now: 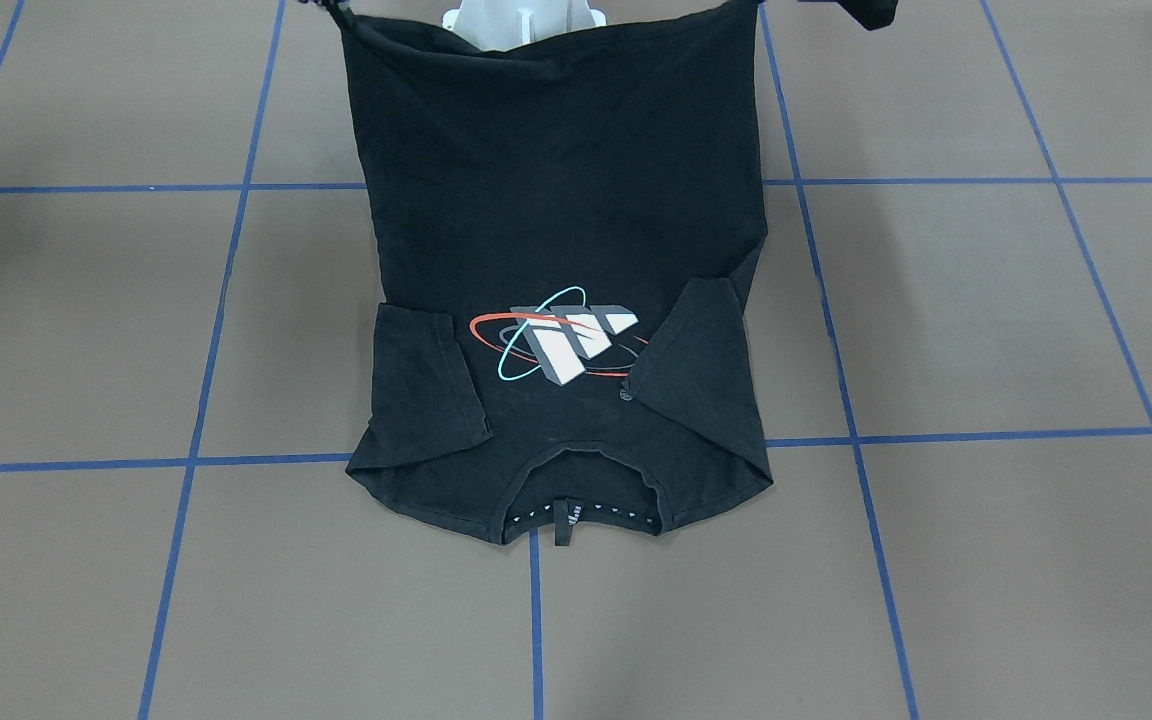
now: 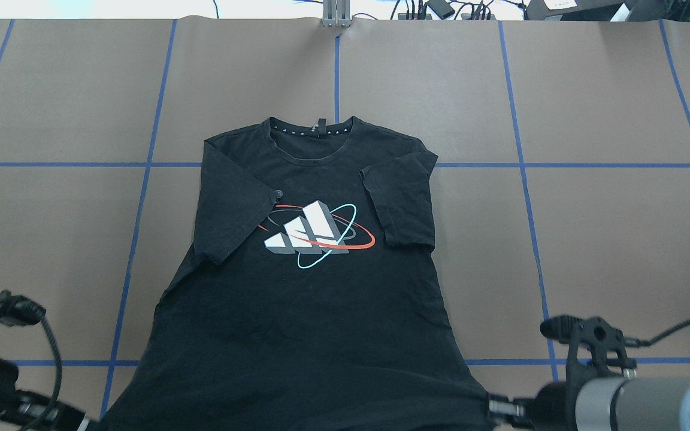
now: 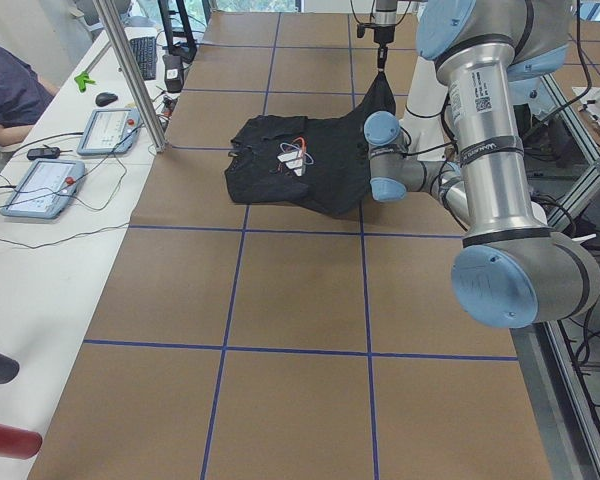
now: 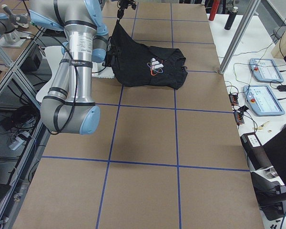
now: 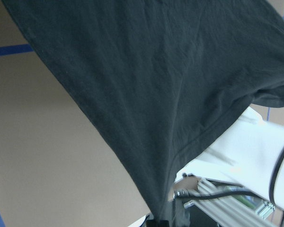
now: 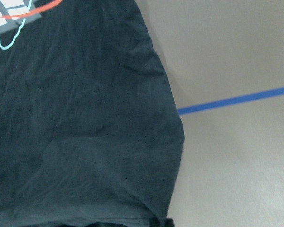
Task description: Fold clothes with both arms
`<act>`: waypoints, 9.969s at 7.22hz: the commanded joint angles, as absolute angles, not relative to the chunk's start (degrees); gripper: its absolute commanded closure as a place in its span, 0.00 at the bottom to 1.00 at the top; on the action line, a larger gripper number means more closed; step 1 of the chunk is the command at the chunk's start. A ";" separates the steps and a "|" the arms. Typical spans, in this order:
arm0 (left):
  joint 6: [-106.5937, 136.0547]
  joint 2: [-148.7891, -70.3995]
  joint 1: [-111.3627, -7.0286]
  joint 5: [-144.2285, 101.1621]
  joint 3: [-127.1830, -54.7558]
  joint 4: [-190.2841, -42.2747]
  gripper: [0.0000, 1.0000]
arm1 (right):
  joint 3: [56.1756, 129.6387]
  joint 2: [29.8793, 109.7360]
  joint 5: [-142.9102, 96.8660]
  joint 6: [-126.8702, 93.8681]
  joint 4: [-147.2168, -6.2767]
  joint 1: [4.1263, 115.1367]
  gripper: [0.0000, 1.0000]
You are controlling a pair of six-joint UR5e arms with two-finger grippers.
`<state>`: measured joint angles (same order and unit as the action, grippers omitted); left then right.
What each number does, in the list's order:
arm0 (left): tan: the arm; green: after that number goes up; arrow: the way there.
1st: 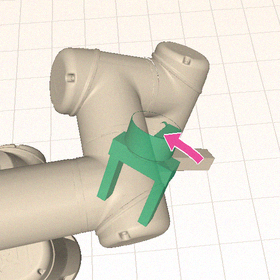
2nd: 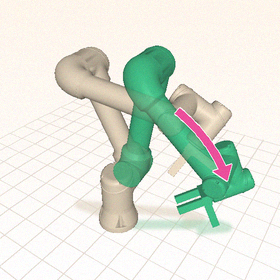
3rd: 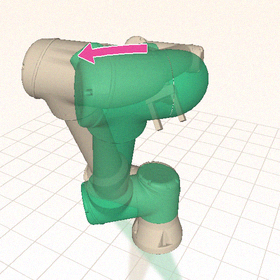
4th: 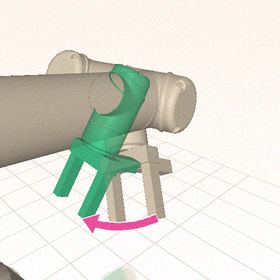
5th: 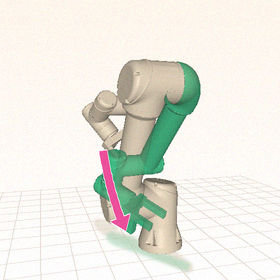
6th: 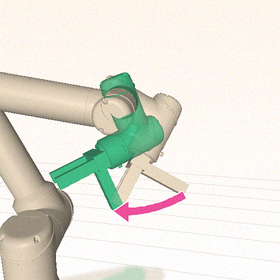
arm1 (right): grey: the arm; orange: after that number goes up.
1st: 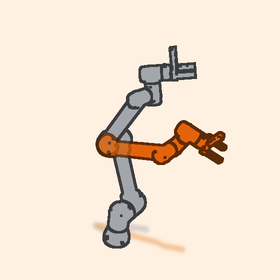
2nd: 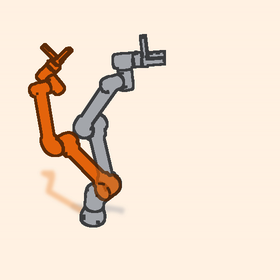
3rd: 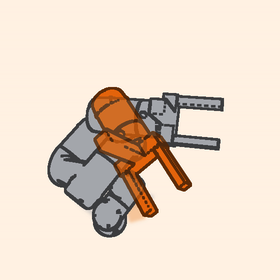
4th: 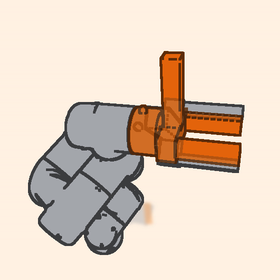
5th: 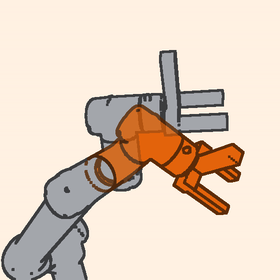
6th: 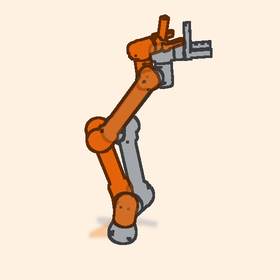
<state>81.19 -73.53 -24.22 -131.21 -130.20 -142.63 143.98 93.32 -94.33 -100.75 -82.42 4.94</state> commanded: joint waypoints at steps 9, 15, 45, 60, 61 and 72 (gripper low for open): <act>81.13 -100.60 -49.48 -126.23 -109.43 -132.33 1.00 | 127.53 78.84 -99.81 -94.23 -83.94 32.49 1.00; 76.56 -110.46 -49.40 -116.91 -93.55 -130.69 1.00 | 109.36 67.07 -100.63 -90.35 -83.24 37.78 1.00; 76.20 -92.37 -29.63 -110.66 -101.25 -147.13 0.00 | 103.27 66.71 -114.26 -68.12 -83.06 47.11 0.00; 76.20 -91.94 -29.71 -111.27 -99.93 -147.04 1.00 | 103.36 66.71 -114.08 -68.20 -82.97 47.02 0.00; 75.94 -91.85 -29.97 -111.27 -100.02 -146.87 1.00 | 103.45 66.71 -114.08 -68.29 -82.97 47.02 0.00; 34.92 -139.97 -56.60 -106.57 -39.18 -137.71 1.00 | 103.18 66.80 -114.17 -68.20 -82.97 47.02 0.00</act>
<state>37.91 -134.42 -56.16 -110.73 -49.64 -133.77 103.25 66.80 -114.10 -68.34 -82.97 47.02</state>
